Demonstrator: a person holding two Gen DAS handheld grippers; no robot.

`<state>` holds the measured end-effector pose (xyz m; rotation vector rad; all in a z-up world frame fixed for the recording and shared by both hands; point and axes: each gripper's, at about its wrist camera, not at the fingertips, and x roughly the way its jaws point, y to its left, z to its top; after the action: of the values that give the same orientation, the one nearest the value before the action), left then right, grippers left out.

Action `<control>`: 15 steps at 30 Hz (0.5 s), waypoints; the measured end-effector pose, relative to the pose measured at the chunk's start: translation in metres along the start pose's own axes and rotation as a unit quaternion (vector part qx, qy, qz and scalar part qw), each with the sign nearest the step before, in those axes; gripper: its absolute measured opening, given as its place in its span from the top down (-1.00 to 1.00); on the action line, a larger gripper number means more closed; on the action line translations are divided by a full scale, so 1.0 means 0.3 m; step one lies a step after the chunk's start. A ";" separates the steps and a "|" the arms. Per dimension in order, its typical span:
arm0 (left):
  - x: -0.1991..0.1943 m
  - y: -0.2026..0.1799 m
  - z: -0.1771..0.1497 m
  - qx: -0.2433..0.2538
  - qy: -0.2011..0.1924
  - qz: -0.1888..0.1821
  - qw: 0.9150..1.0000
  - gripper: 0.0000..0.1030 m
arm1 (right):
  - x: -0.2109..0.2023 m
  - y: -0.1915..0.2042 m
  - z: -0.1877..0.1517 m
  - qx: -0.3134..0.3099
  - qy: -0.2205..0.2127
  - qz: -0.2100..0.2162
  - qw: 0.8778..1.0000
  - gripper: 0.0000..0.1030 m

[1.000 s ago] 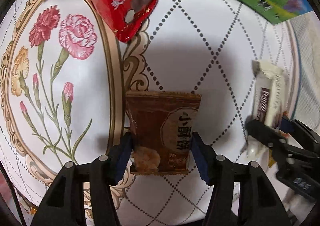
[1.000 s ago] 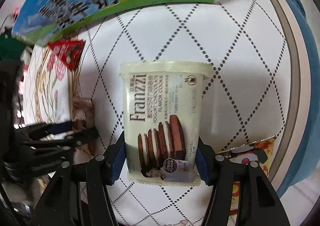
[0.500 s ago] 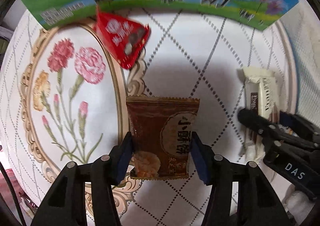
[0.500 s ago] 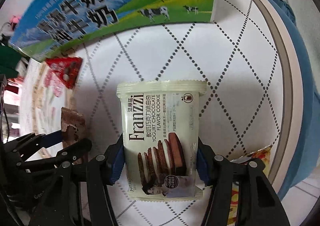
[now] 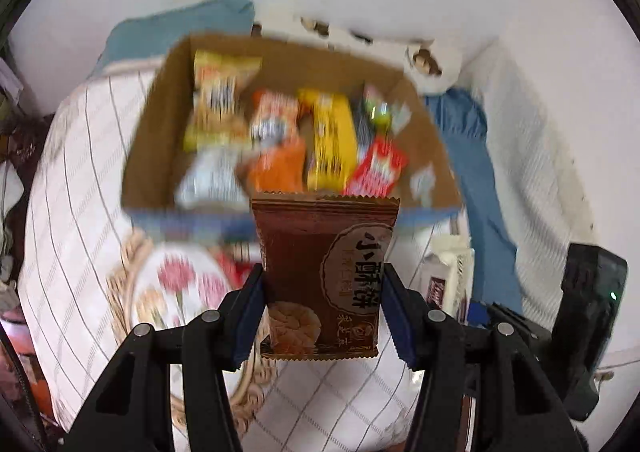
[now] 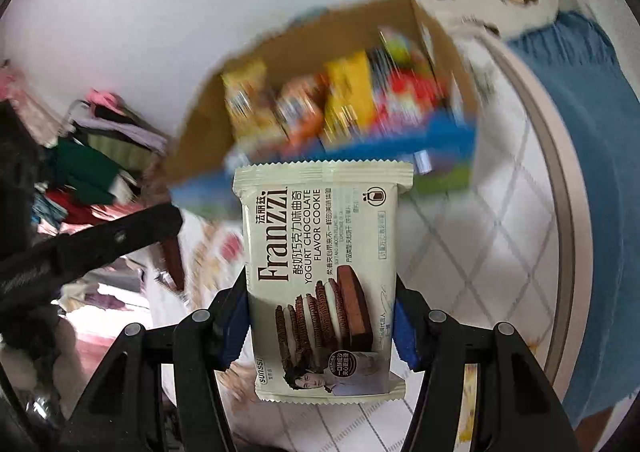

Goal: Organize snacks
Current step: 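Carry both packs into the box and open both tools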

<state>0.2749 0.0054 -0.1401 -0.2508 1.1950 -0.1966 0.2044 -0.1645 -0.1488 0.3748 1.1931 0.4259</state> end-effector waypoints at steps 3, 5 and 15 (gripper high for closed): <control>0.030 0.055 0.135 0.002 -0.002 0.008 1.000 -0.02 | -0.046 0.028 0.121 -0.014 -0.021 0.004 1.000 -0.20; 0.089 0.068 0.191 0.002 0.009 0.022 1.000 -0.02 | -0.040 0.047 0.197 -0.021 -0.030 0.000 0.999 -0.20; 0.322 0.147 0.395 -0.018 0.089 0.074 0.993 -0.02 | 0.201 0.052 0.476 -0.025 0.011 -0.039 0.999 -0.20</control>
<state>0.4207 0.0307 -0.1983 -0.1775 1.3898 -0.0686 0.3559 -0.1286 -0.1432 0.2794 1.2128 0.3921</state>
